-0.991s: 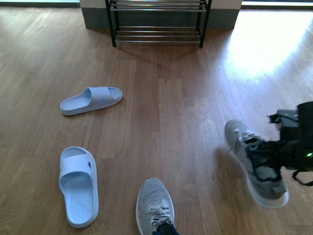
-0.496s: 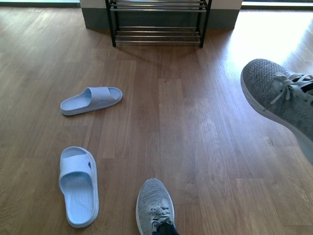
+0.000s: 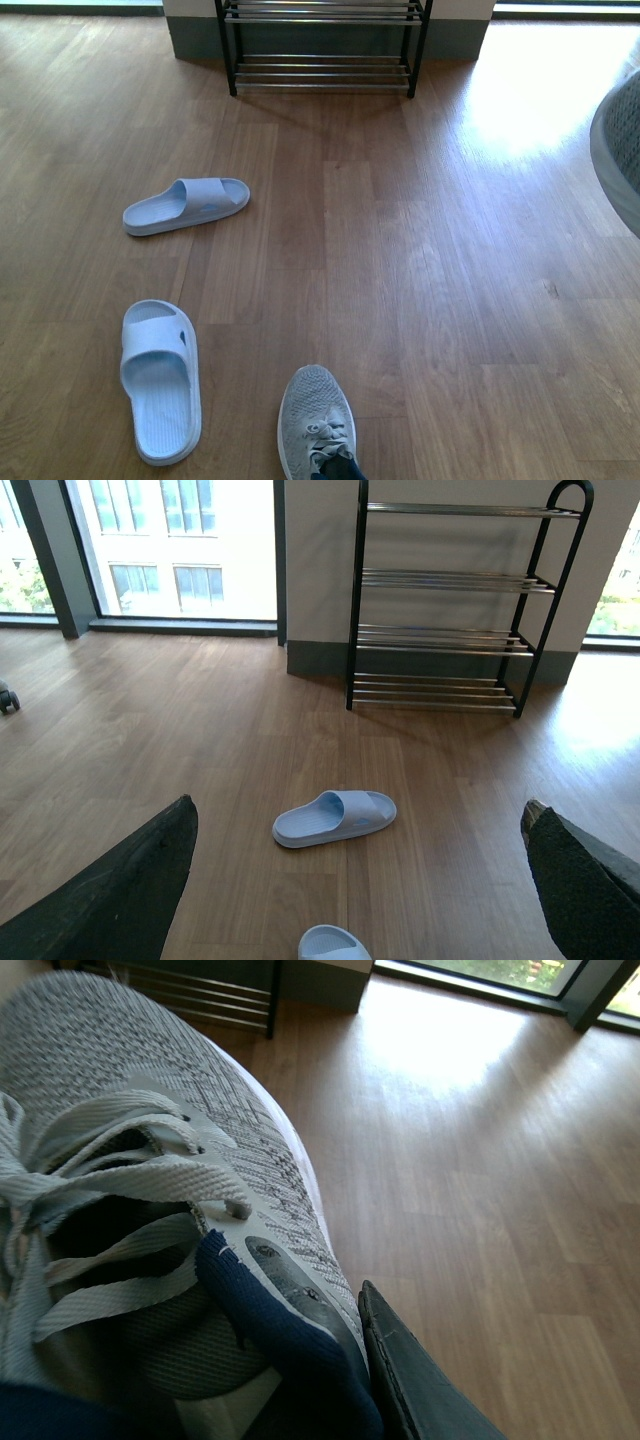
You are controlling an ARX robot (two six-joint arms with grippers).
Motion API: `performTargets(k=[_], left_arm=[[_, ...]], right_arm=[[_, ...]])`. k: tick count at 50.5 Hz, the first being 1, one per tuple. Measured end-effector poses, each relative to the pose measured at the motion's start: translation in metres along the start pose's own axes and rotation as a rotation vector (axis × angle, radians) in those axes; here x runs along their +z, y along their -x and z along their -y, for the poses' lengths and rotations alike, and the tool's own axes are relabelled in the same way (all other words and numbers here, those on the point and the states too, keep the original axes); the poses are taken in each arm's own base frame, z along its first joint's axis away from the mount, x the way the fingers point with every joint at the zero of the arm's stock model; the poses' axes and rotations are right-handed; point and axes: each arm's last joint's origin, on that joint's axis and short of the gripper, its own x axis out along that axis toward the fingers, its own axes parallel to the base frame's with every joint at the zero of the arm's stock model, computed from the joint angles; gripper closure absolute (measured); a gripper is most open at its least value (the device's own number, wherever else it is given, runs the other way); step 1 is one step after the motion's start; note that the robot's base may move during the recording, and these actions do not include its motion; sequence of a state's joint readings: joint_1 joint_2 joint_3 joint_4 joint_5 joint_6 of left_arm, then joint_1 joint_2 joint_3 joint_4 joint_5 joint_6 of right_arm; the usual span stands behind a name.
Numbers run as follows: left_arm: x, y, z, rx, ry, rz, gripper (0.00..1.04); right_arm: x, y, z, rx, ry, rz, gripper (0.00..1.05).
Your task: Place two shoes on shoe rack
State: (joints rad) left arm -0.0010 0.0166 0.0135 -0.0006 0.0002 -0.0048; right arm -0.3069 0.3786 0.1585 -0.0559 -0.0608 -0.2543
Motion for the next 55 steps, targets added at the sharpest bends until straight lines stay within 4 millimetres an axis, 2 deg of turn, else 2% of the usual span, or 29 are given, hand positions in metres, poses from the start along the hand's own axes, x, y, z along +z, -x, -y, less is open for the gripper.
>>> performTargets(k=[5, 55], left_arm=[[0.0, 0.0, 0.0, 0.0, 0.0, 0.0, 0.09], [0.0, 0.0, 0.0, 0.0, 0.0, 0.0, 0.09]], right_arm=[[-0.0095, 0.008, -0.0055, 0.032, -0.037, 0.042, 1.03], [-0.0087, 0.009, -0.006, 0.041, -0.068, 0.055, 1.03]])
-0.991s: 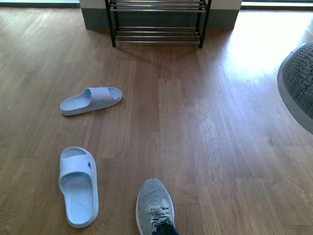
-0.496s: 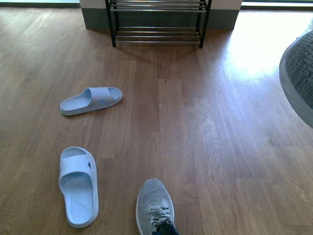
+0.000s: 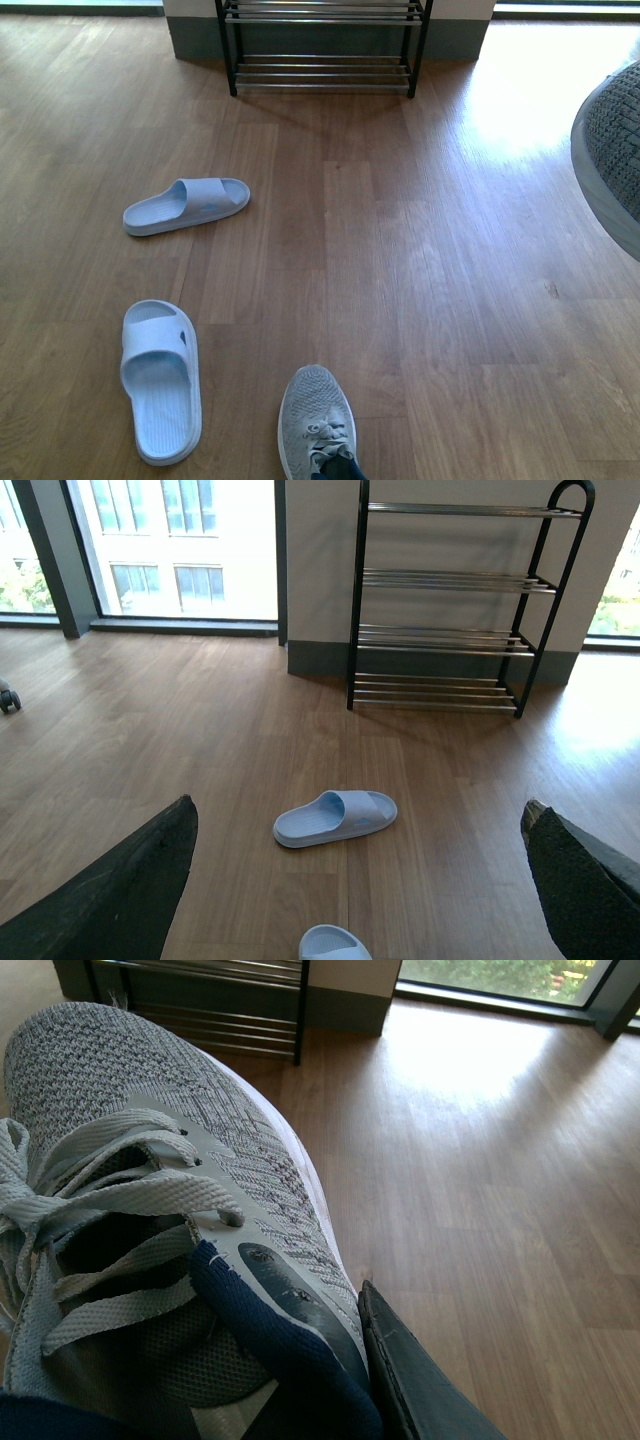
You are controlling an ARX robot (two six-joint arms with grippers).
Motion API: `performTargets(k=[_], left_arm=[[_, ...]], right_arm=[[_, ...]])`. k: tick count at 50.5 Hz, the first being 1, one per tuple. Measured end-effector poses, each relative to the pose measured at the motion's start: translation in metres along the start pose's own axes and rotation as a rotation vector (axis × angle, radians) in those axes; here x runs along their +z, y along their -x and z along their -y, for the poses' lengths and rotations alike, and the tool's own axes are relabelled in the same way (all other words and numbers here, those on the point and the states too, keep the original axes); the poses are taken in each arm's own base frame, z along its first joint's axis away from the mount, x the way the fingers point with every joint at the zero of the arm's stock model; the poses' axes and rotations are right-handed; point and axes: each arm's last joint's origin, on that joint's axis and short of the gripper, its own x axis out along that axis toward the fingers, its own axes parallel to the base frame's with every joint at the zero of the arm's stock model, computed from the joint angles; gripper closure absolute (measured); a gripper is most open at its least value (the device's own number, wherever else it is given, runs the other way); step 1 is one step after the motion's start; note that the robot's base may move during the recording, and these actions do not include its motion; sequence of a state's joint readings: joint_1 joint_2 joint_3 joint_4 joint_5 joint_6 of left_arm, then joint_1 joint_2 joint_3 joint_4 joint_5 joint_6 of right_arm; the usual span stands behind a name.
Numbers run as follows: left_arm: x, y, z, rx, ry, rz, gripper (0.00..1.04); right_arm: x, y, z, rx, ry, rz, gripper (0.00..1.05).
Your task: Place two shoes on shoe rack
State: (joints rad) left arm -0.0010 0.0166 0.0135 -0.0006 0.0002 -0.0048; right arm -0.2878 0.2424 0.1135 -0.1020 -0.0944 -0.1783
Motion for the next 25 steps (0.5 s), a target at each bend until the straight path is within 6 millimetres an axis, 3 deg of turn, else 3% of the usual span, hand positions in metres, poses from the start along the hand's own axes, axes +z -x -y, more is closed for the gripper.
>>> performTargets(k=[25], left_arm=[[0.0, 0.0, 0.0, 0.001, 0.0, 0.0, 0.09]], right_arm=[[0.0001, 0.0001, -0.0003, 0.005, 0.0, 0.002, 1.03]])
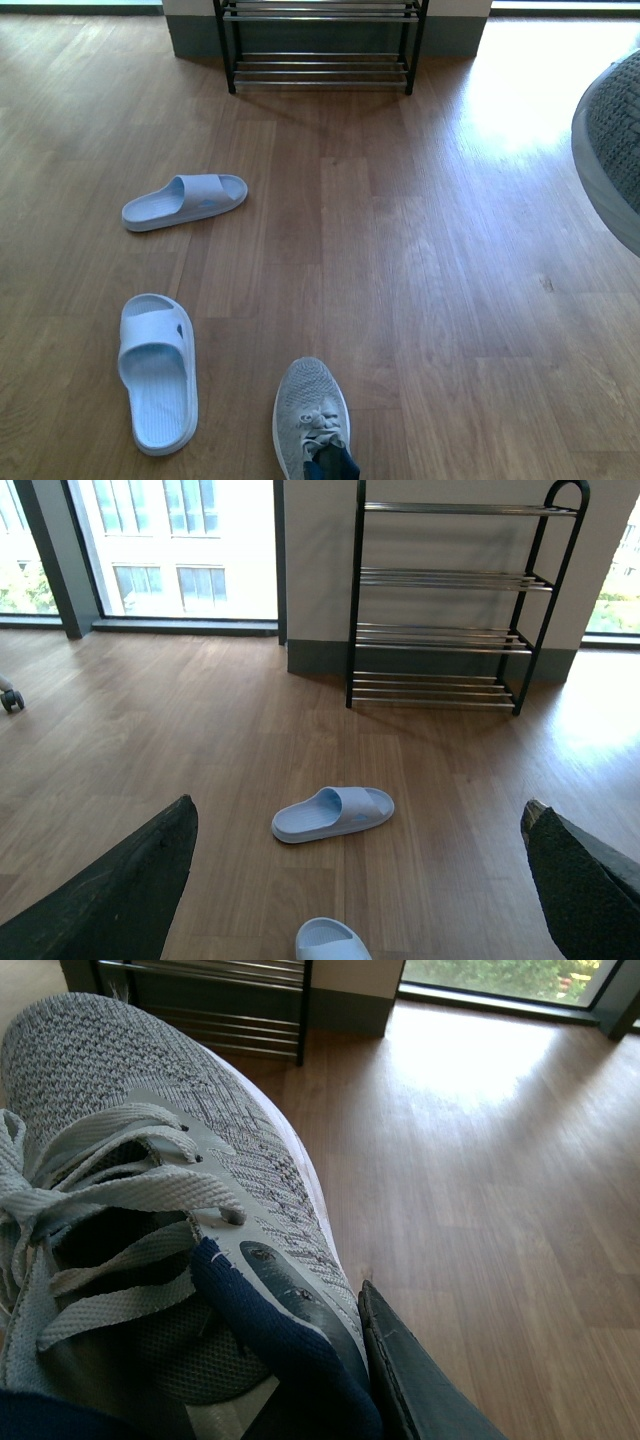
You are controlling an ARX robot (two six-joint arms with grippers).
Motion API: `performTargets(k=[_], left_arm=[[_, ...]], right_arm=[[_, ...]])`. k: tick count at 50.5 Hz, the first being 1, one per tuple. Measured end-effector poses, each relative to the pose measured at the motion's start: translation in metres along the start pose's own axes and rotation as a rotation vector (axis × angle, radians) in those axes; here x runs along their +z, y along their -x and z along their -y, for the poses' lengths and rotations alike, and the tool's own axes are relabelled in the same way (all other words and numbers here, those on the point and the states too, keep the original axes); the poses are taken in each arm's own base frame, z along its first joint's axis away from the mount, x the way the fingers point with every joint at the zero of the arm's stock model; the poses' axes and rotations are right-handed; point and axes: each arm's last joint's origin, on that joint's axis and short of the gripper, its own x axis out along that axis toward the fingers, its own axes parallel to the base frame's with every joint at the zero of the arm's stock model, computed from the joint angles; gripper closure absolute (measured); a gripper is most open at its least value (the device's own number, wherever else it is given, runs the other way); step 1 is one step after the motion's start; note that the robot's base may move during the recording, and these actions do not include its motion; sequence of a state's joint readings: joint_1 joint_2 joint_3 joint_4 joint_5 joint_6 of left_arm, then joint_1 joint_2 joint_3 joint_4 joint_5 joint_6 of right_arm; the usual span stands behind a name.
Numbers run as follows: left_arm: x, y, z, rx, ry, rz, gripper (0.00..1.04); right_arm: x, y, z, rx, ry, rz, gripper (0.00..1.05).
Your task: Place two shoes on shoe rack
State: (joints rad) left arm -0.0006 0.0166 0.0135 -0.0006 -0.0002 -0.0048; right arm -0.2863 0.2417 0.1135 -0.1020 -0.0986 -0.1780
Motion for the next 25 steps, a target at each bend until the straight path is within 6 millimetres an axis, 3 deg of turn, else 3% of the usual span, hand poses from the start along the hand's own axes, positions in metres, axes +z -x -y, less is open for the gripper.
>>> performTargets(k=[25], left_arm=[[0.0, 0.0, -0.0001, 0.005, 0.0, 0.0, 0.09]], right_arm=[[-0.0012, -0.0002, -0.0001, 0.001, -0.002, -0.003, 1.03]])
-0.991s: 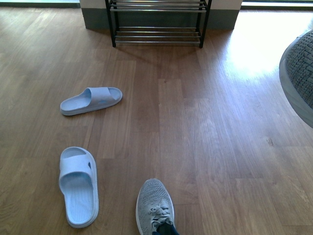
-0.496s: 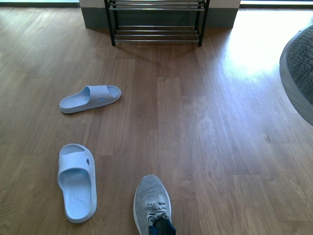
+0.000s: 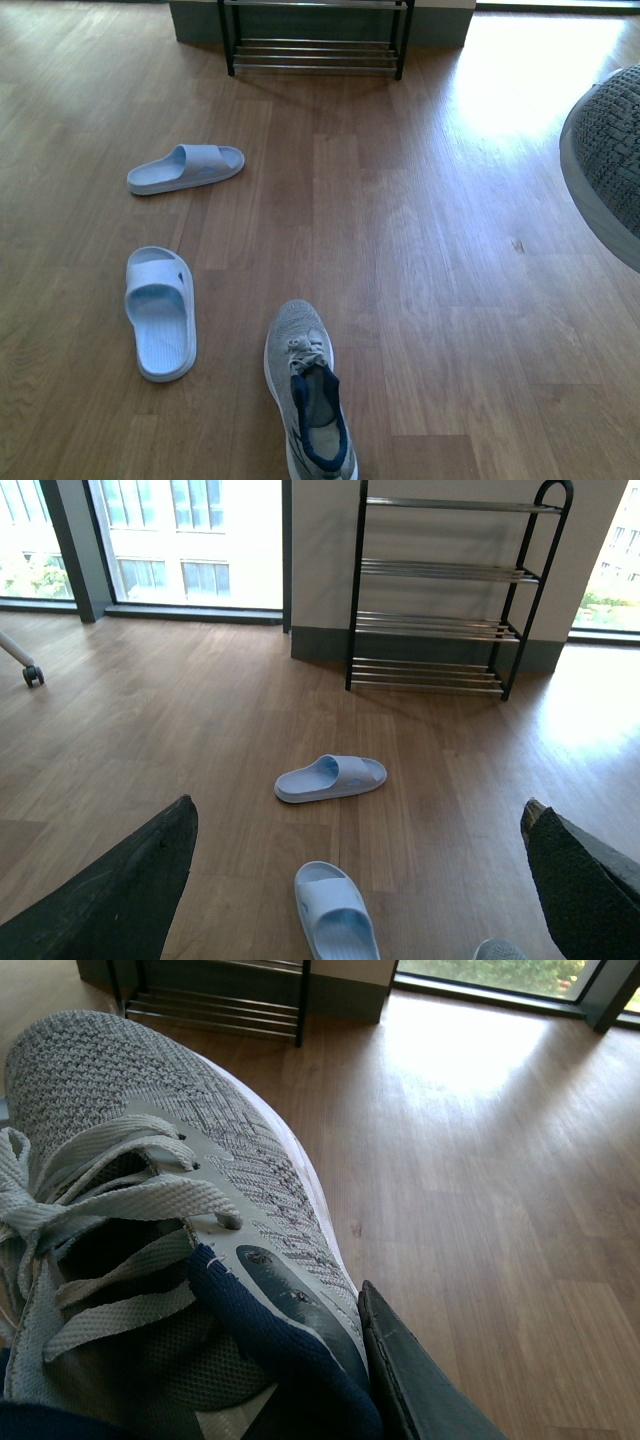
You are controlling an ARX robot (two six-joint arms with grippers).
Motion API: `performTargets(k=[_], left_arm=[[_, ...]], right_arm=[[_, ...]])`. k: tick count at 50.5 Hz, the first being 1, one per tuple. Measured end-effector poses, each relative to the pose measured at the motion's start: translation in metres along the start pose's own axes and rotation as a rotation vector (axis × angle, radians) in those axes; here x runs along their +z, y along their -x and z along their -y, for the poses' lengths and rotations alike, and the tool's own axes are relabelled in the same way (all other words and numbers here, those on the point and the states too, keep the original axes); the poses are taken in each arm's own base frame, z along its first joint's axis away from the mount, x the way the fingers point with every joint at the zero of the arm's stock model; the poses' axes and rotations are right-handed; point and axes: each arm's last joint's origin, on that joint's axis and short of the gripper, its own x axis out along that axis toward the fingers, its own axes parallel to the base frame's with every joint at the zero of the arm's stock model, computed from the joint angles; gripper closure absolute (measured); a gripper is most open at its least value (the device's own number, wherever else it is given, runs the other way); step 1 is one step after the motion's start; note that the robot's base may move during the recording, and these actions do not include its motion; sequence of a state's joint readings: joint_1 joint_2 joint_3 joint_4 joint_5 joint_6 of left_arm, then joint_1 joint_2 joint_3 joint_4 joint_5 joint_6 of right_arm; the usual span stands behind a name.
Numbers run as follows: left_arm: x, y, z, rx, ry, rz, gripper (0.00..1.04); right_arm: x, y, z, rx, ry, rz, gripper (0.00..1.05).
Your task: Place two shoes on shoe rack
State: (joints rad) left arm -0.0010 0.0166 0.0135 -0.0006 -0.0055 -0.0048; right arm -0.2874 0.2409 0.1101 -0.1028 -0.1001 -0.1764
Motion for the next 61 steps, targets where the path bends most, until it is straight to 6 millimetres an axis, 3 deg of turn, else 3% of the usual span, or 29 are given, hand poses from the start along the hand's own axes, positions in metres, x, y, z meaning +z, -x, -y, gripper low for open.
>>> performTargets(k=[39, 43, 46, 50, 53, 61], left_arm=[[0.0, 0.0, 0.0, 0.007, 0.004, -0.008, 0.09], [-0.001, 0.0, 0.002, 0.207, 0.158, -0.299, 0.09], [-0.005, -0.002, 0.003, 0.222, 0.273, -0.414, 0.09], [-0.002, -0.014, 0.003, 0.177, 0.524, -0.465, 0.09], [0.0, -0.029, 0.002, 0.152, 0.62, -0.48, 0.09], [-0.012, -0.071, 0.008, 0.152, 0.647, -0.615, 0.09]], right_arm=[[-0.001, 0.0, 0.0, -0.005, 0.0, -0.003, 1.03], [-0.001, 0.0, 0.0, -0.005, 0.0, -0.003, 1.03], [-0.001, 0.0, 0.0, -0.001, 0.0, -0.002, 1.03], [-0.001, 0.0, 0.0, -0.002, 0.0, -0.002, 1.03], [-0.001, 0.0, 0.0, -0.003, 0.0, -0.003, 1.03], [-0.001, 0.0, 0.0, -0.003, 0.0, -0.002, 1.03]])
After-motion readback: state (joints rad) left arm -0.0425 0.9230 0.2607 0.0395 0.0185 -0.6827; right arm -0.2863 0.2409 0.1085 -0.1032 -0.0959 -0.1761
